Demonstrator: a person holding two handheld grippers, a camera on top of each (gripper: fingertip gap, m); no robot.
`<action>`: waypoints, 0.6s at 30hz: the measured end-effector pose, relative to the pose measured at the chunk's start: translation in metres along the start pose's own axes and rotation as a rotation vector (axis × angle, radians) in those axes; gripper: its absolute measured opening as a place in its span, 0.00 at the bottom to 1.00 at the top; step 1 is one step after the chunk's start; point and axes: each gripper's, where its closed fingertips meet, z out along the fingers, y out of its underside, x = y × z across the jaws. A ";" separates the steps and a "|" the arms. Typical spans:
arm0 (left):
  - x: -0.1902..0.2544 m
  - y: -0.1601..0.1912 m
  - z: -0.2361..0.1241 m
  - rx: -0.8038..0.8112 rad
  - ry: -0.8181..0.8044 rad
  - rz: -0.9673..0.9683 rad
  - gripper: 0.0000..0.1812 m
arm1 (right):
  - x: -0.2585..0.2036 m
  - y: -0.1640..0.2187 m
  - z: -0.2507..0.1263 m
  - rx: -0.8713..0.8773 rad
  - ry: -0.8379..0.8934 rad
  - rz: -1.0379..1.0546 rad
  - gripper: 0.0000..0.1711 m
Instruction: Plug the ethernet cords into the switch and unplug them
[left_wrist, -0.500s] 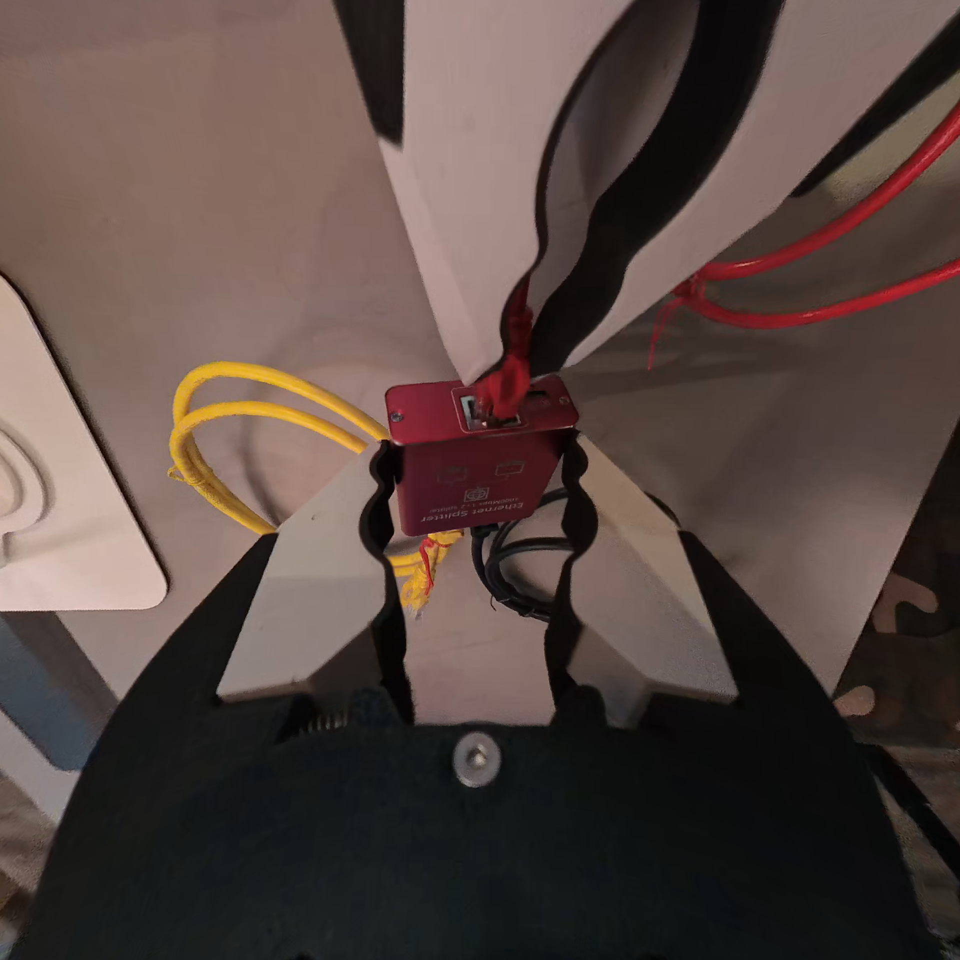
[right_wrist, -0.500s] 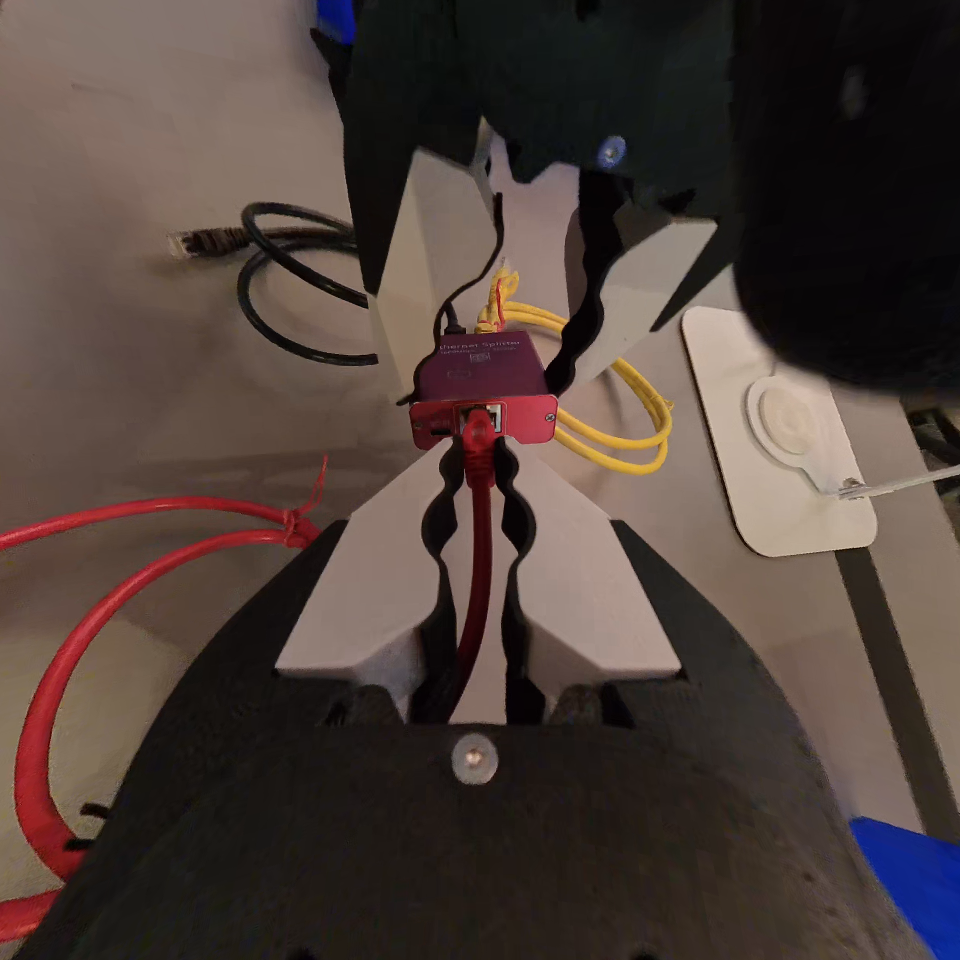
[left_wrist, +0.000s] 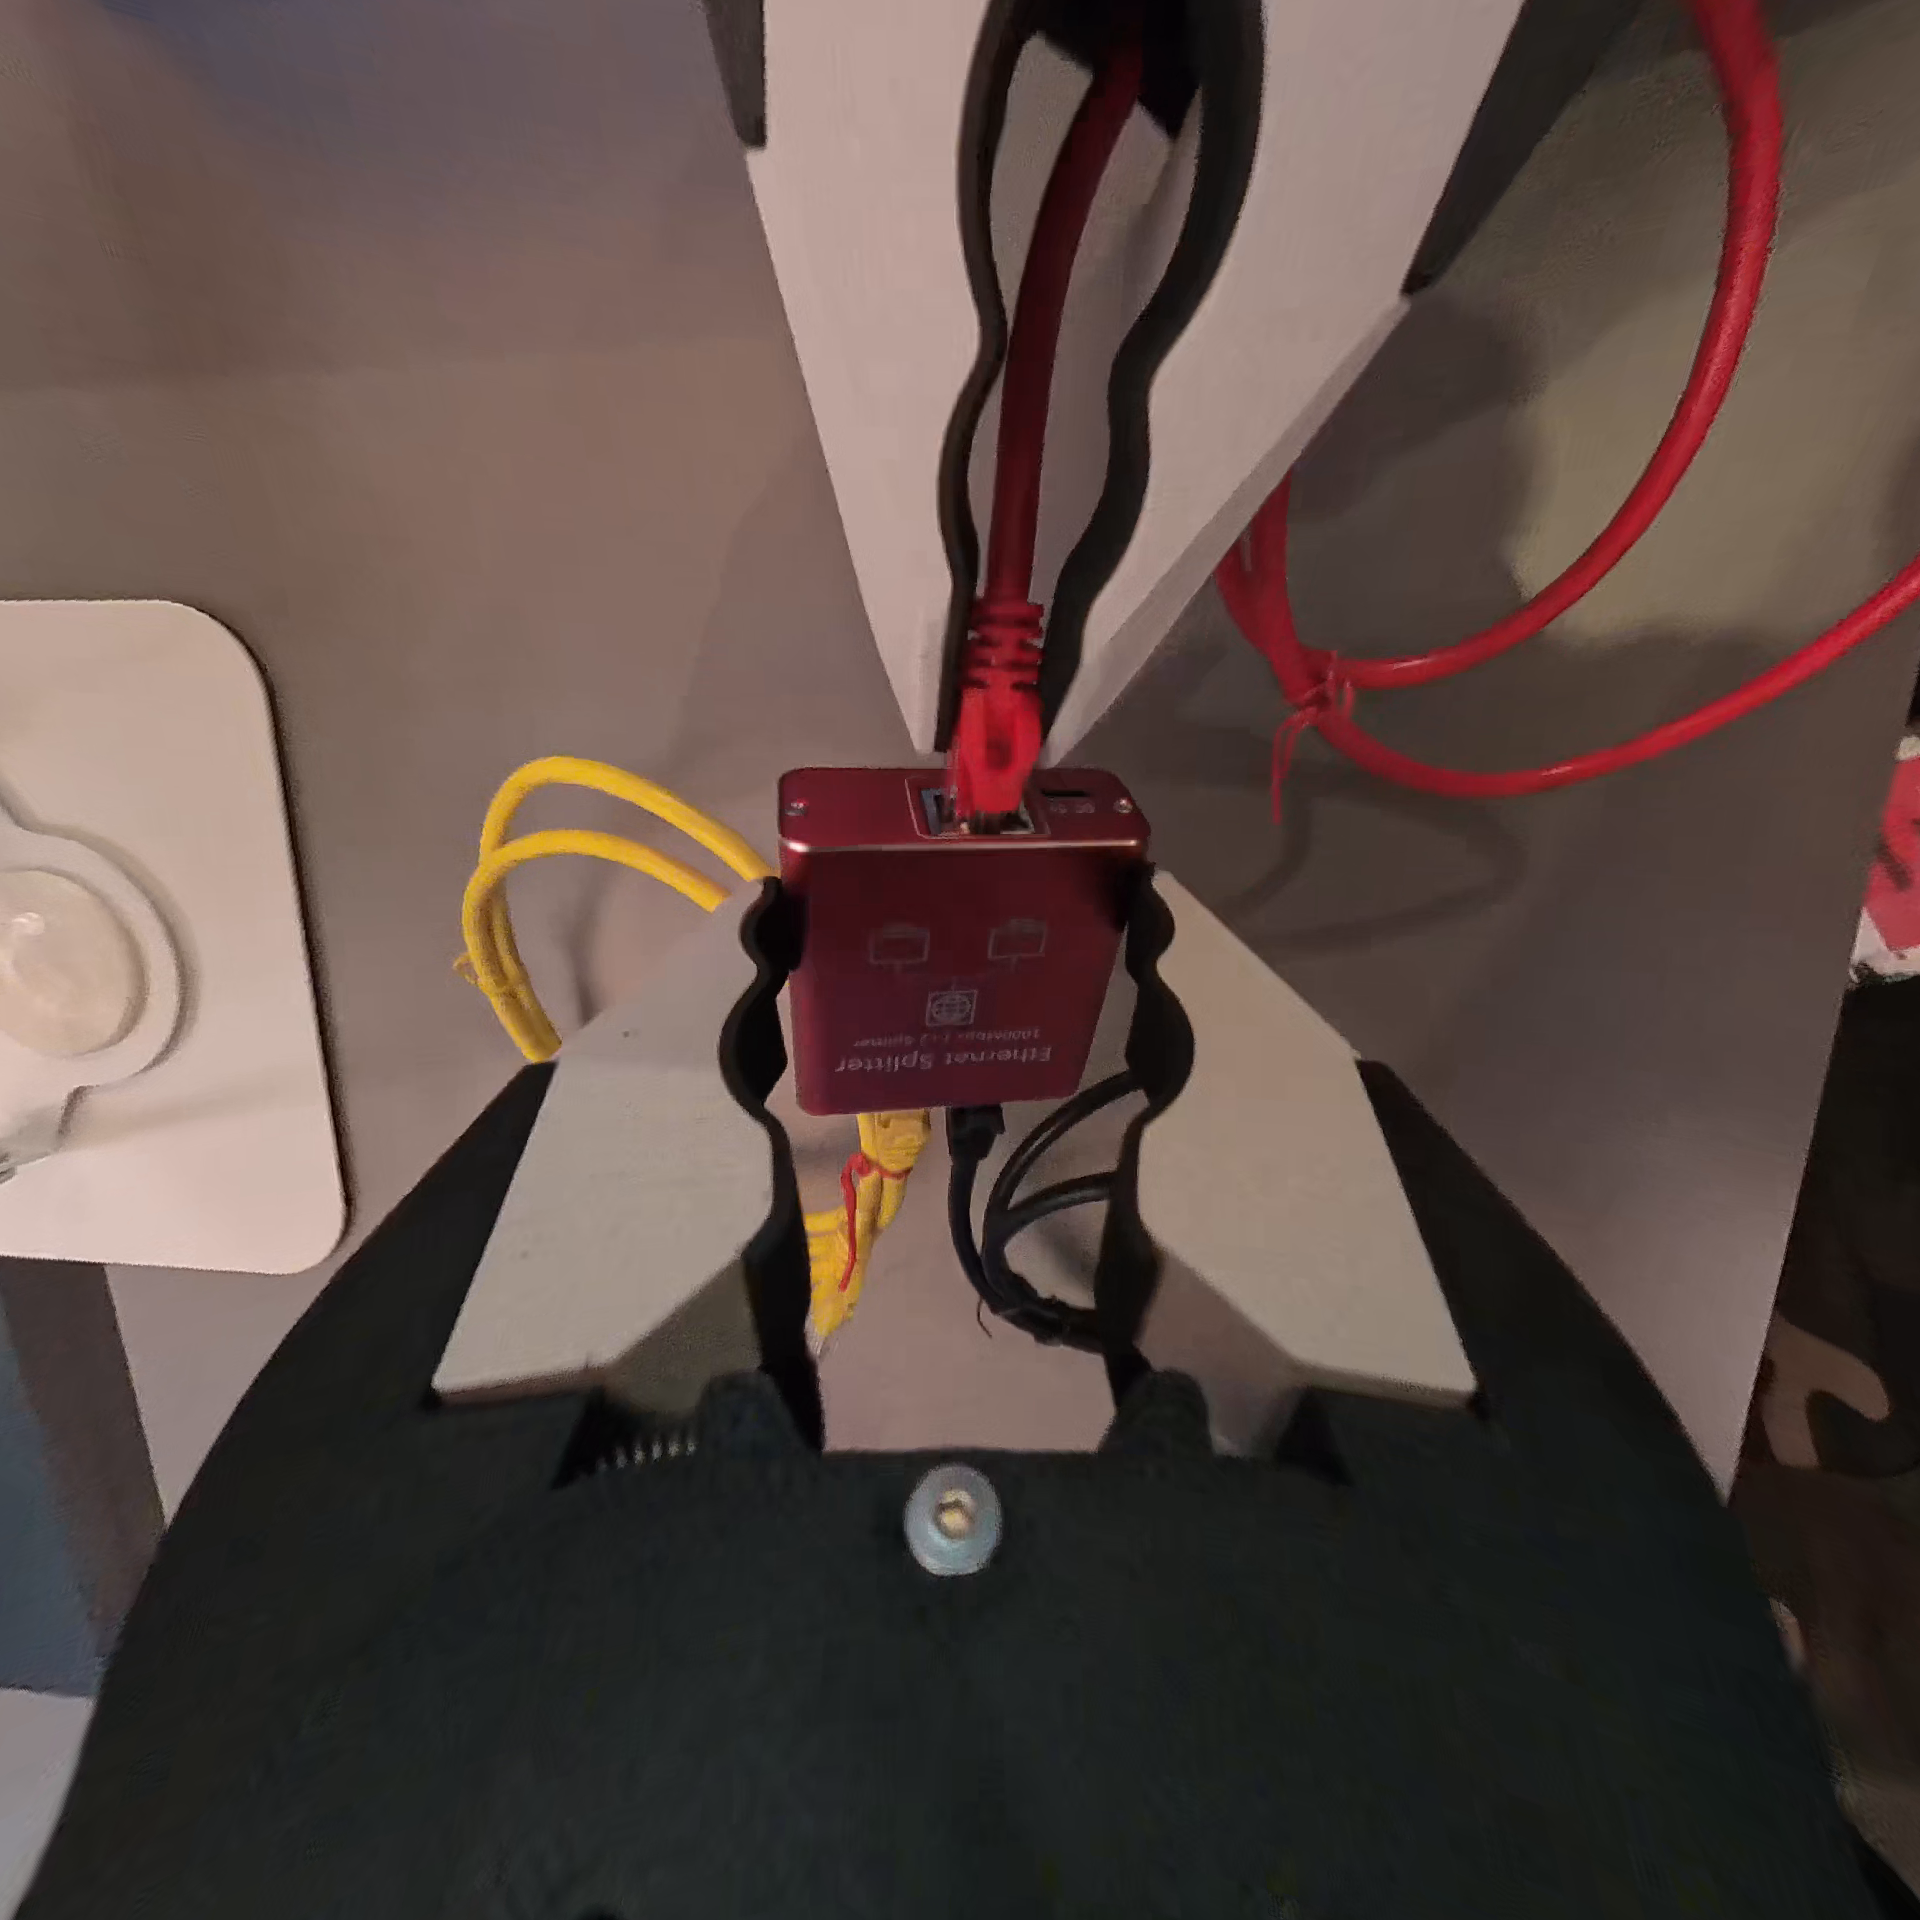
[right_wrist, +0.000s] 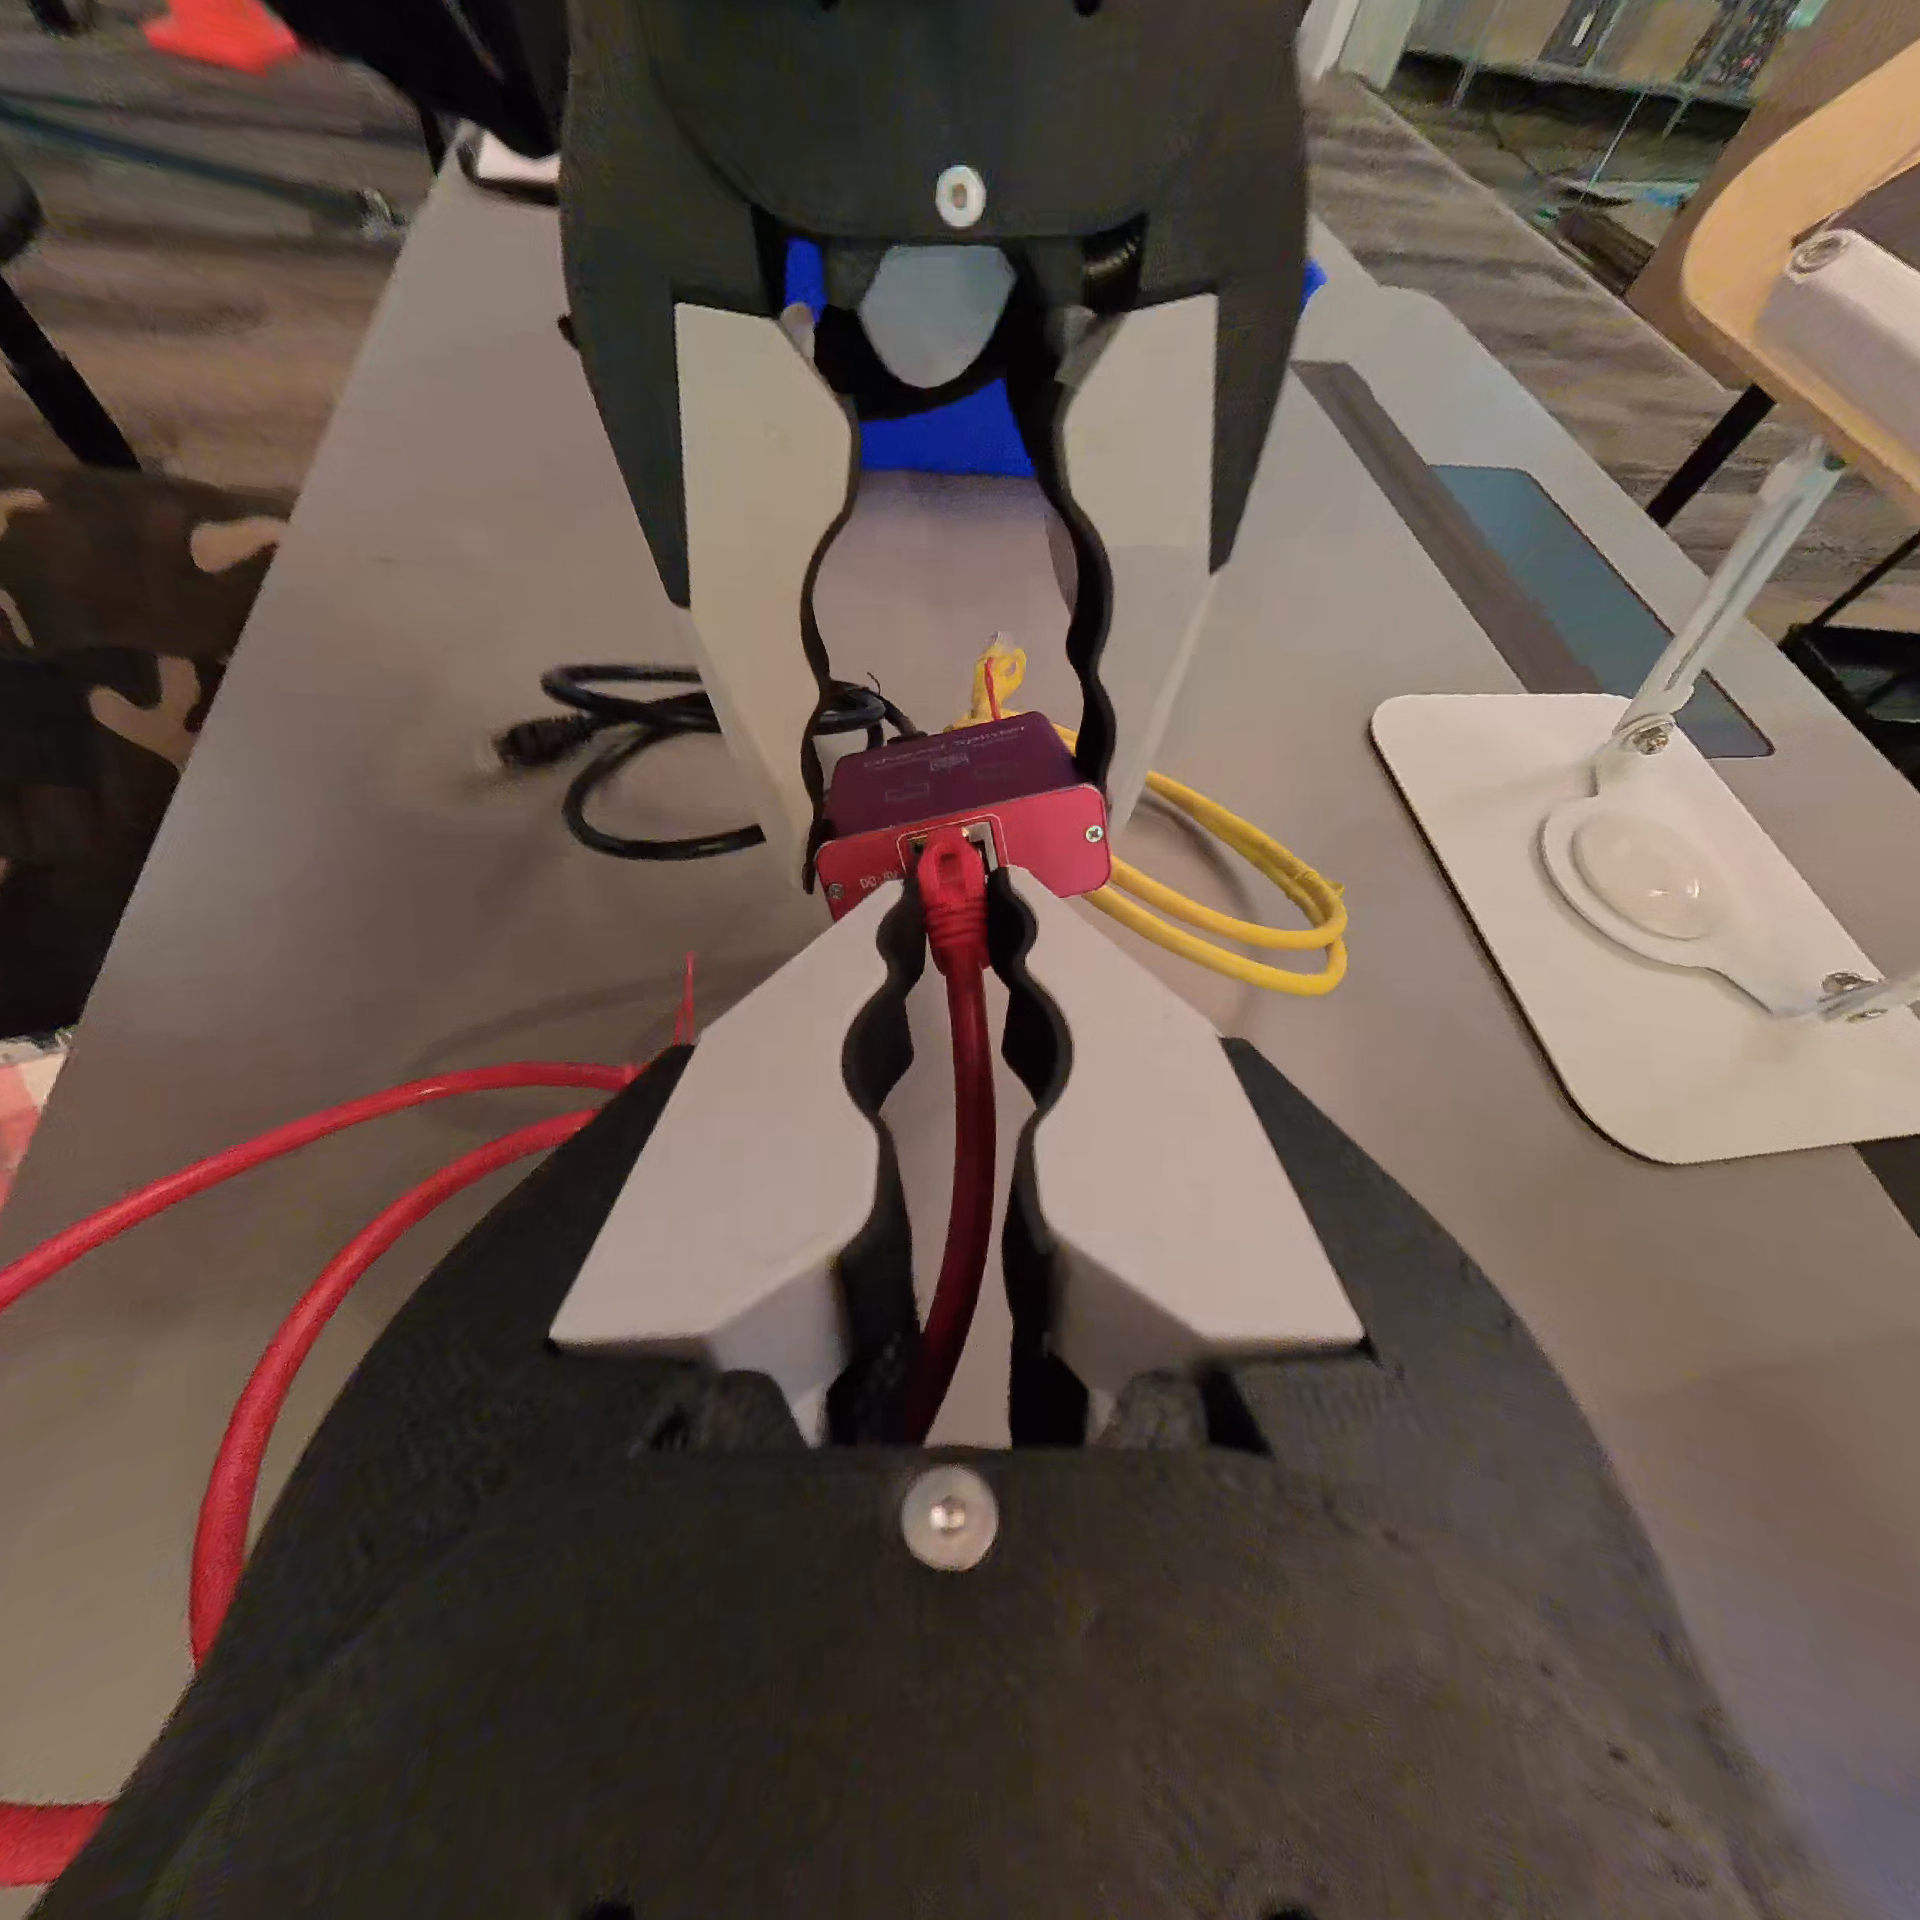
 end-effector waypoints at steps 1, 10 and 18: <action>0.000 -0.002 -0.001 0.023 -0.004 -0.005 0.35 | 0.000 -0.001 -0.001 0.013 -0.006 0.010 0.06; 0.002 -0.004 0.011 0.071 -0.062 -0.003 0.37 | -0.004 -0.005 0.002 0.060 -0.052 0.053 0.06; 0.002 -0.010 0.006 0.079 -0.075 0.020 0.37 | -0.004 -0.012 -0.003 0.098 -0.046 0.035 0.06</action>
